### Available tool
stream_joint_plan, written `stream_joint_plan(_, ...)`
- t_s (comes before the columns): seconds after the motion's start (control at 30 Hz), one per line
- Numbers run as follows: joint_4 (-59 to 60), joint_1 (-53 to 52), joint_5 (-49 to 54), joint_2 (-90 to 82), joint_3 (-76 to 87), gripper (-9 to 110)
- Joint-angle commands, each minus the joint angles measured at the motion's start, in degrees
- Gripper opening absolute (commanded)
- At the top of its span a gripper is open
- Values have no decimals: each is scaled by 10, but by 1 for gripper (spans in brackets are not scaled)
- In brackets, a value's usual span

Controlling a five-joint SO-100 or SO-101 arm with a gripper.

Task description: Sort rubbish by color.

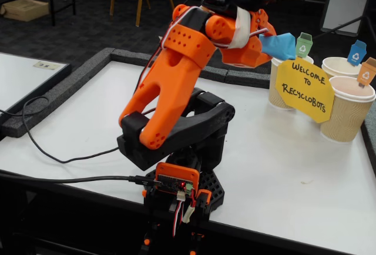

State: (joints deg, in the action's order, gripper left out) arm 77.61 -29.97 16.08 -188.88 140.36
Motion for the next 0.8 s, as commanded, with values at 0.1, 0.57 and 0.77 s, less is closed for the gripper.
stream_joint_plan(0.1, -23, -17, -11, -1, -15, 0)
stream_joint_plan(0.57, -27, -19, -49, -1, 4, 0)
stream_joint_plan(0.77, -47, 0, -109, -1, -15, 0)
